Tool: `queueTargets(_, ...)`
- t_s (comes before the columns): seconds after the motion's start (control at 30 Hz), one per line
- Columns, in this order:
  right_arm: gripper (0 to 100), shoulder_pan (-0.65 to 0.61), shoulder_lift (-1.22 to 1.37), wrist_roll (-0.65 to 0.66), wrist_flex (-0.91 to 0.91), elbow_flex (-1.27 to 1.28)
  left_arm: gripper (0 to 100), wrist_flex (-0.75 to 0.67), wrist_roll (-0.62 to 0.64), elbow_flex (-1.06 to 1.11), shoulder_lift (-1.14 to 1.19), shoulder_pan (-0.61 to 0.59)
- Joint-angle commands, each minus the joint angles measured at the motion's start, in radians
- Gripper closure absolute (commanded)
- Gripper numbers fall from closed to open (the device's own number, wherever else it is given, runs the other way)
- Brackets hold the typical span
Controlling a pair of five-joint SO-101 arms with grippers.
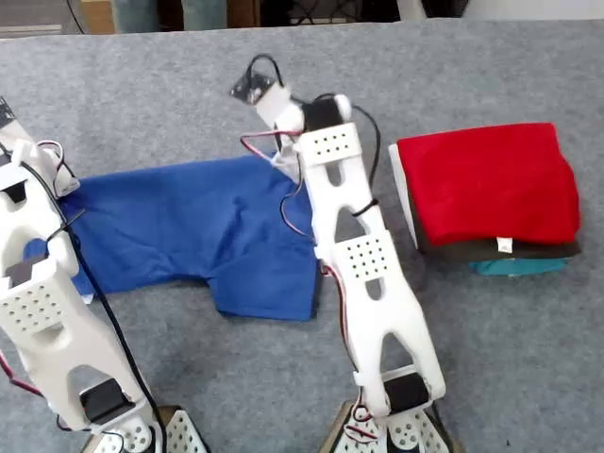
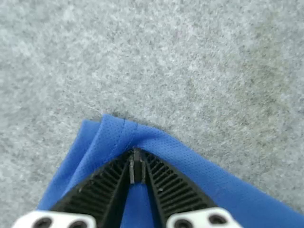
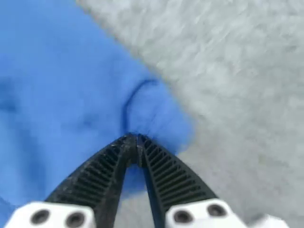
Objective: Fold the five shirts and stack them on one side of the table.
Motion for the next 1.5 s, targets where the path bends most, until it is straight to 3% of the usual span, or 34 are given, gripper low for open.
queueTargets(0.0,98.3,0.018,-0.185,0.002,0.021,-0.031,97,0.129,0.012,-0.091,-0.068,-0.039)
queueTargets(0.2,96.2,-0.083,-0.565,0.034,0.021,0.280,87,0.227,0.020,-0.076,-0.121,-0.067)
queueTargets(0.5,65.8,-0.193,-1.141,0.281,0.011,1.287,86,0.212,0.012,-0.045,-0.117,-0.067)
queueTargets(0.83,64.9,-0.364,-1.406,0.288,-0.342,2.054,86,0.147,0.012,-0.056,-0.038,-0.071)
queueTargets(1.07,65.0,-0.385,-1.328,0.287,-0.643,2.227,86,0.143,0.012,-0.056,-0.035,-0.073)
queueTargets(1.37,65.4,-0.385,-1.084,0.287,-0.738,2.198,86,0.141,0.011,-0.056,-0.031,-0.074)
queueTargets(1.47,73.1,-0.364,-1.075,0.287,-0.723,2.160,86,0.141,0.011,-0.056,-0.029,-0.074)
